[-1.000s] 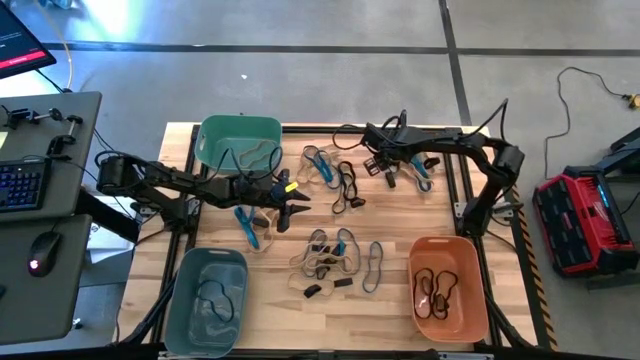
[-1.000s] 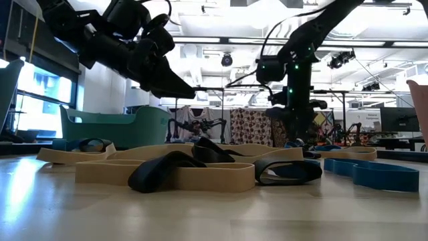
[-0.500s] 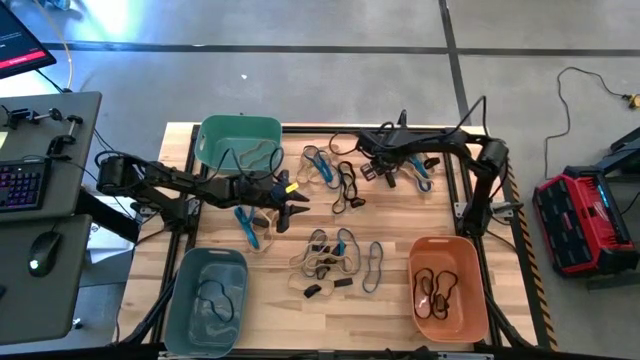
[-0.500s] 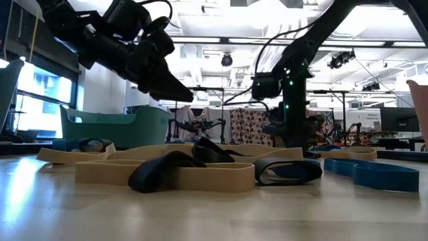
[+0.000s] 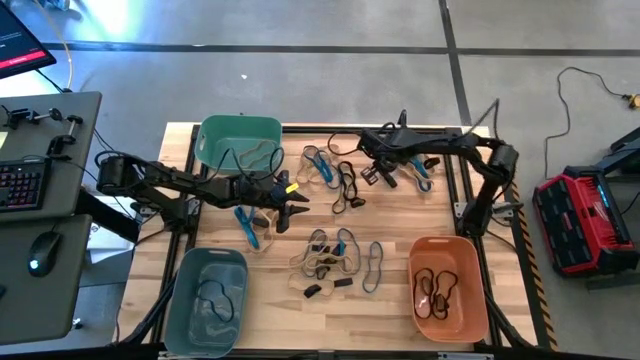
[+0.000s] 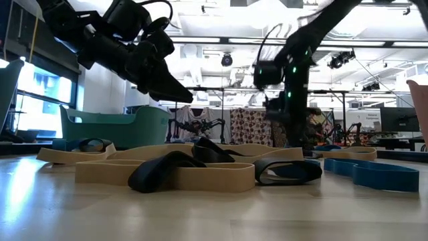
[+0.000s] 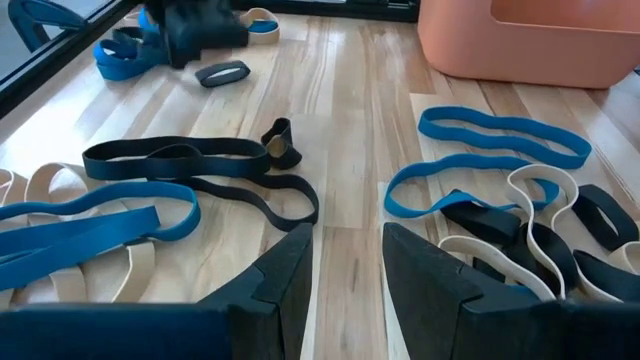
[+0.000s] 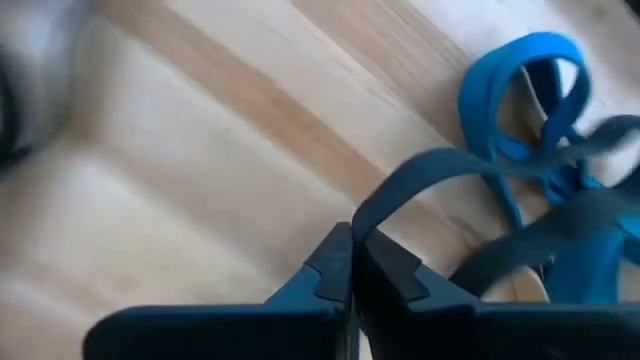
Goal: Sort rubber bands into baskets
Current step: Put the black rubber band into the orange bin
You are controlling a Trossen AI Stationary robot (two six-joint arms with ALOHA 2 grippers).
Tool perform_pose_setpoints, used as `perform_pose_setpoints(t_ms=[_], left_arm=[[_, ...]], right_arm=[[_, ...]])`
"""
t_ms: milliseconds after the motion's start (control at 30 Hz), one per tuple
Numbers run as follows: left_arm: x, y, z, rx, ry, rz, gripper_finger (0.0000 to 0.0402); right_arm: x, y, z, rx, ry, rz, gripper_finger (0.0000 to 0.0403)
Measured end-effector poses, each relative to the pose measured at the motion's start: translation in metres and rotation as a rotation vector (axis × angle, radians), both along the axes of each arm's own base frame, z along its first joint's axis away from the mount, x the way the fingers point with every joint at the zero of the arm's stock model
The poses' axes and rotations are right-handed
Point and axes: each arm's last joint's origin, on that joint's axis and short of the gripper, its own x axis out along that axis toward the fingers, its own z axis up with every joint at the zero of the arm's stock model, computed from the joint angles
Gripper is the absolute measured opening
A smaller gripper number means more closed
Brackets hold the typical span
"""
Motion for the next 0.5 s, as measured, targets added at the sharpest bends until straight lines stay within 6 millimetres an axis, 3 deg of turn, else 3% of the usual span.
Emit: perform_pose_setpoints(t_ms=[233,500], left_arm=[[0.000,0.000,0.000,0.000,-0.001,0.000,0.0117],[0.000,0.000,0.000,0.000,0.000,0.000,0.0117]], right_arm=[[-0.004,0.040,0.055,-0.109,-0.123,0.030,0.0001],[-0.031,0.099,0.109,-0.218,-0.248,0.016,0.0001]])
